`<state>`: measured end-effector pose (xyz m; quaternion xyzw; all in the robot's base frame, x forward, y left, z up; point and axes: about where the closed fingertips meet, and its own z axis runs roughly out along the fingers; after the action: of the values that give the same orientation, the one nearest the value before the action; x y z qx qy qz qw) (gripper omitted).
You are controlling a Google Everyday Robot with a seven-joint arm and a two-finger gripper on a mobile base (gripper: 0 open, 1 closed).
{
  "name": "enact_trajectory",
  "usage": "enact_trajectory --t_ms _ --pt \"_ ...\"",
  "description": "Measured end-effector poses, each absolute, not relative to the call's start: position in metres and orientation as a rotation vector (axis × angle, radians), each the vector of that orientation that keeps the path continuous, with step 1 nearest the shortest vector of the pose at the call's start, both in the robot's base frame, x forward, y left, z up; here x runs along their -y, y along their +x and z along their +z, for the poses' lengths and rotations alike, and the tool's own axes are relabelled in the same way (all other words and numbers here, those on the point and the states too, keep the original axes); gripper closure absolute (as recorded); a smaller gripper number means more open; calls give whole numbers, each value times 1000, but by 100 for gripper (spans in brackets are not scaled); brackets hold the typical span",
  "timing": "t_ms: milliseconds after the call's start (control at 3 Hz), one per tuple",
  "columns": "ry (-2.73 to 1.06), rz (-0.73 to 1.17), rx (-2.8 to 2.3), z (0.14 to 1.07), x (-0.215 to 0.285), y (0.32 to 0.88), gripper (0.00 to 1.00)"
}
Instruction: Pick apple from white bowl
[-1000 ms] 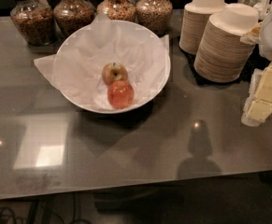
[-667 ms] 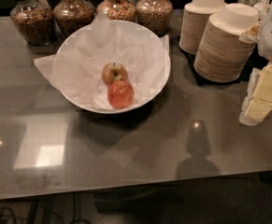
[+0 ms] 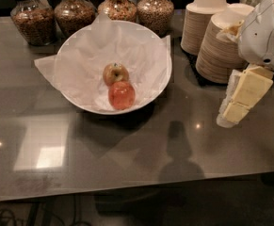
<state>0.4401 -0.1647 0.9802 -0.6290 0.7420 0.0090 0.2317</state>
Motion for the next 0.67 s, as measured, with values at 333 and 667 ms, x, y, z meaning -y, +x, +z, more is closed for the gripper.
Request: enact_trajectory --t_ms 333,667 --pt "-1729 25 -2040 980 165 440 0" --pt "-1670 94 -1996 972 151 448 0"
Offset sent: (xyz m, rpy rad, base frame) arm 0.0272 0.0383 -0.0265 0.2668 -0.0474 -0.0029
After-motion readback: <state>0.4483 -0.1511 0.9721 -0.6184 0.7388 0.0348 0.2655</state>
